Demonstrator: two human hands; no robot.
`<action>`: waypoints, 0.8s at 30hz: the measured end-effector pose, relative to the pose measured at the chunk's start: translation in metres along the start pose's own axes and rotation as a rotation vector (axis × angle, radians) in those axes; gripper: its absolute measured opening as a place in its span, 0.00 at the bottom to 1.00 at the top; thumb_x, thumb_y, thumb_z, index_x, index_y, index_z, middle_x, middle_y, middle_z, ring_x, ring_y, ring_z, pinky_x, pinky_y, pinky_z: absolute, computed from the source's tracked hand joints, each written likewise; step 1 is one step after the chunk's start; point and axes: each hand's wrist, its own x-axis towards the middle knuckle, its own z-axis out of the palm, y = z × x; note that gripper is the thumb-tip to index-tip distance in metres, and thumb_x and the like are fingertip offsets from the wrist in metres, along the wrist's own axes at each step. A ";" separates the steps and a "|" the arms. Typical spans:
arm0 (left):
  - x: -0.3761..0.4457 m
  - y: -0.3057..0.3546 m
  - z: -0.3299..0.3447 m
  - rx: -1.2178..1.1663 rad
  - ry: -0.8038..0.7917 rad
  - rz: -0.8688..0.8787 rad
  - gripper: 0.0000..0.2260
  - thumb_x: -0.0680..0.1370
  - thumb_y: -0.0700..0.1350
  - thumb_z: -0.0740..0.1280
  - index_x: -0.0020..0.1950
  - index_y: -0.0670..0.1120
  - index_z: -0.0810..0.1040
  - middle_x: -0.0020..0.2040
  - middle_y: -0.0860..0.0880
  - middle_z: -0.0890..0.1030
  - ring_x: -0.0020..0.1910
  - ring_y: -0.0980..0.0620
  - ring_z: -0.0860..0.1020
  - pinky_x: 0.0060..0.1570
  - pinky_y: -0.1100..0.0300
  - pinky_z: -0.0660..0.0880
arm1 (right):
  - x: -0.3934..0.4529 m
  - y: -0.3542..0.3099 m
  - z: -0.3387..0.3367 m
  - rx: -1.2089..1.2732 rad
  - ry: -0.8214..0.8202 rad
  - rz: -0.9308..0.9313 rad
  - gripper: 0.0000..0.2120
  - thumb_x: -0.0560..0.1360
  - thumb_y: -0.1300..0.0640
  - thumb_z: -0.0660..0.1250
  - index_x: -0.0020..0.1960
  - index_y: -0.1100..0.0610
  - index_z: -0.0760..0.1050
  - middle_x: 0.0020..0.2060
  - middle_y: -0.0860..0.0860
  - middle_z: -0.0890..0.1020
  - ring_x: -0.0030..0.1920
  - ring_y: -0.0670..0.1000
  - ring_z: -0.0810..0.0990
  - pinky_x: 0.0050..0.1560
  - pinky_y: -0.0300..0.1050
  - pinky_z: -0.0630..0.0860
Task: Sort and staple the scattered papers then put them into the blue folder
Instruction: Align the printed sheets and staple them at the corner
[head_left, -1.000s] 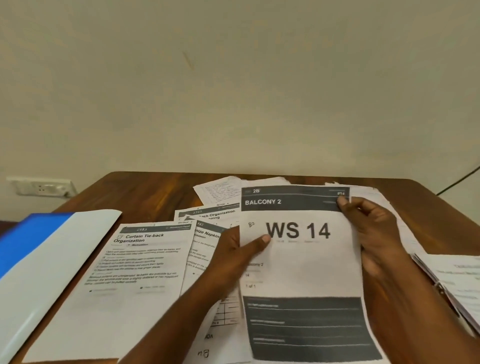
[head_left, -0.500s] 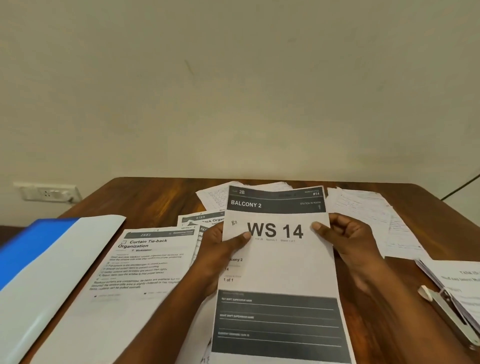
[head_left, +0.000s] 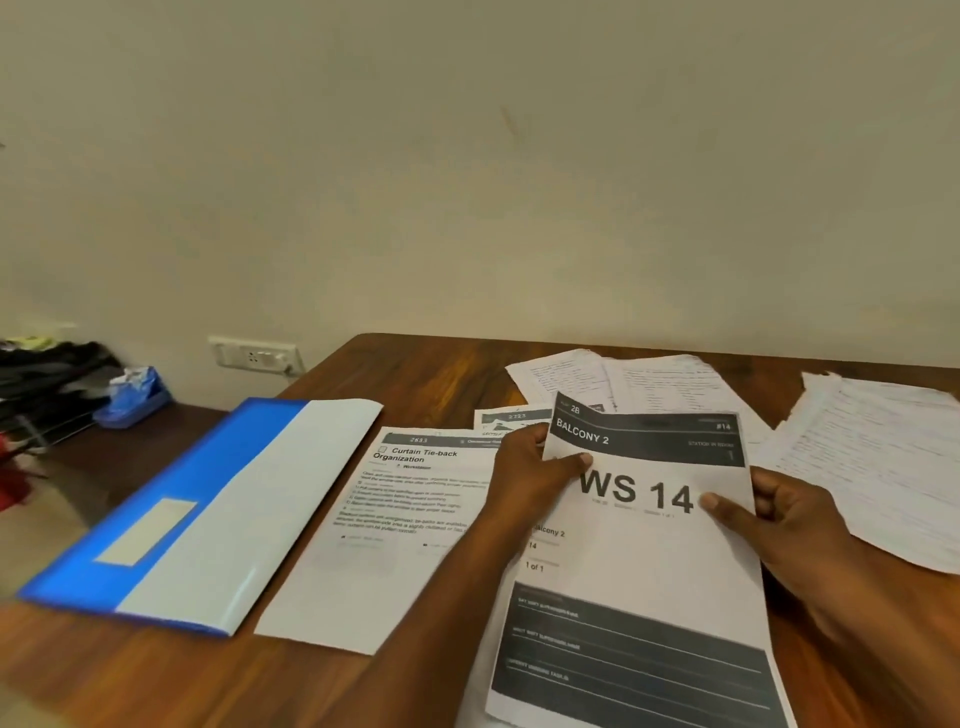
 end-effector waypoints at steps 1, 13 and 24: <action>0.000 0.000 -0.002 0.018 0.003 -0.015 0.07 0.78 0.42 0.77 0.52 0.53 0.83 0.50 0.54 0.88 0.45 0.54 0.88 0.42 0.62 0.82 | -0.001 0.000 0.002 -0.011 -0.020 -0.004 0.10 0.74 0.55 0.75 0.52 0.43 0.80 0.40 0.35 0.86 0.40 0.45 0.87 0.40 0.42 0.82; 0.014 0.008 -0.081 0.385 -0.050 -0.179 0.10 0.75 0.35 0.76 0.49 0.50 0.82 0.45 0.54 0.84 0.48 0.53 0.81 0.43 0.62 0.75 | -0.007 0.006 0.018 -0.176 -0.199 -0.039 0.07 0.79 0.66 0.71 0.53 0.56 0.84 0.36 0.57 0.87 0.34 0.57 0.85 0.35 0.48 0.84; 0.015 0.001 -0.100 0.601 -0.149 -0.203 0.12 0.74 0.39 0.80 0.55 0.48 0.86 0.55 0.47 0.87 0.55 0.47 0.84 0.58 0.52 0.82 | -0.016 0.008 0.031 -0.338 -0.252 -0.216 0.09 0.72 0.60 0.80 0.47 0.46 0.87 0.37 0.47 0.86 0.33 0.50 0.84 0.36 0.40 0.81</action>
